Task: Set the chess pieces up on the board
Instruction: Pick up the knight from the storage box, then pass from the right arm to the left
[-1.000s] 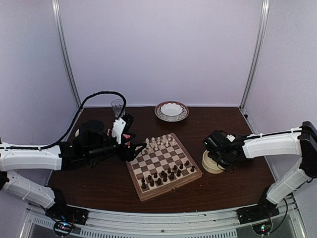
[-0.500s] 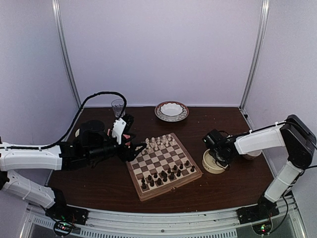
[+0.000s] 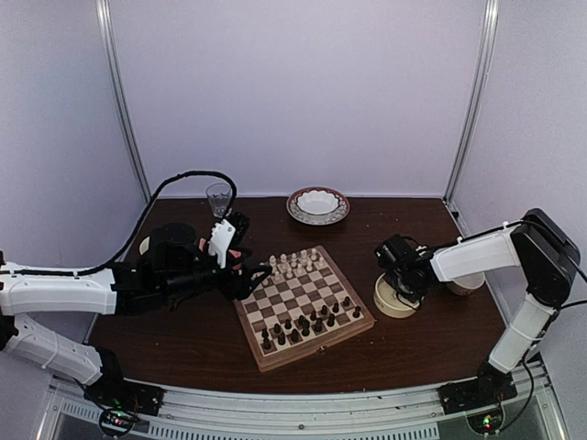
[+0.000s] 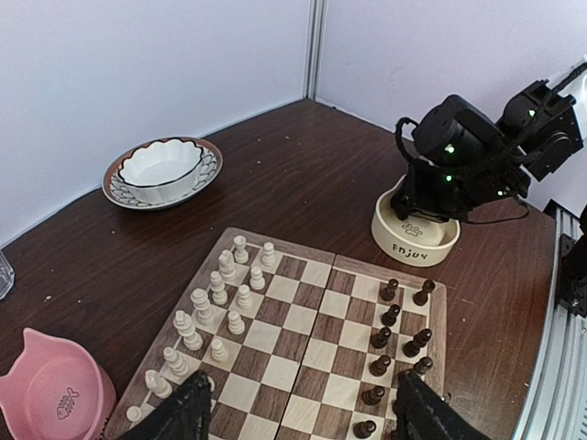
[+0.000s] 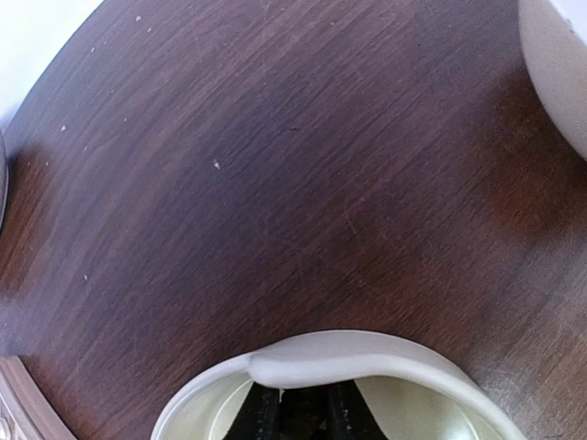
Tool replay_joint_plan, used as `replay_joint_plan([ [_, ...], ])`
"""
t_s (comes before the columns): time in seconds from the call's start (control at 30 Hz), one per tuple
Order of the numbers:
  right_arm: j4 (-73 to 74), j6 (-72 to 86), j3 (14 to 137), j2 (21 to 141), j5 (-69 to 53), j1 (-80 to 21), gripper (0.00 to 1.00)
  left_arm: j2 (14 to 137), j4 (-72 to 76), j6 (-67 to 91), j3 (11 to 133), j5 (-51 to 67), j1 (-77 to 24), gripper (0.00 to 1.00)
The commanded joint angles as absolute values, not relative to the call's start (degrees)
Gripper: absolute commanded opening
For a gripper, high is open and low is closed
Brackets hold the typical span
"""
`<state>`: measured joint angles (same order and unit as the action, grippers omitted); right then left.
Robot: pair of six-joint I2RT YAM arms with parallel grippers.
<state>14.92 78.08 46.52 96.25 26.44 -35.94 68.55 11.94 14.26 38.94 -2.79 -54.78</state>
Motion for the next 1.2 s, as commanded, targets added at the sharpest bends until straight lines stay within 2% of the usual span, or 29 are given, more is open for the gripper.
replay_joint_plan([
  [0.0,17.7,71.9,46.9,94.1,22.8,-35.6,0.08,69.0,13.3,13.9,40.1,-2.7,-54.5,0.69],
  [0.1,18.2,65.7,46.9,90.6,21.4,-35.8,0.03,69.0,13.4,14.0,40.2,-2.5,-54.5,0.69],
  [0.3,16.1,48.2,44.0,78.0,16.6,-36.8,0.00,70.3,13.1,14.0,41.0,-1.3,-54.5,0.69],
  [0.57,14.3,25.1,45.1,65.8,-2.1,-38.3,0.02,71.2,13.1,14.3,41.5,-0.1,-54.5,0.70],
  [0.7,15.9,19.0,48.5,65.4,-7.6,-39.2,0.05,72.0,14.0,14.8,41.9,4.3,-54.4,0.80],
  [0.8,11.6,15.4,49.2,66.8,-15.8,-39.8,0.06,73.0,15.0,16.9,41.8,6.7,-53.5,0.88],
  [0.93,4.7,10.8,50.1,70.8,-24.1,-41.6,0.05,74.2,17.9,19.9,40.9,10.7,-51.5,0.94],
  [1.07,0.3,7.1,51.6,75.5,-25.8,-45.7,0.05,75.3,18.2,23.0,41.7,12.5,-50.5,0.97],
  [1.17,-4.4,3.1,50.5,77.7,-22.5,-49.8,0.04,76.3,17.1,25.4,43.5,14.7,-50.4,0.98],
])
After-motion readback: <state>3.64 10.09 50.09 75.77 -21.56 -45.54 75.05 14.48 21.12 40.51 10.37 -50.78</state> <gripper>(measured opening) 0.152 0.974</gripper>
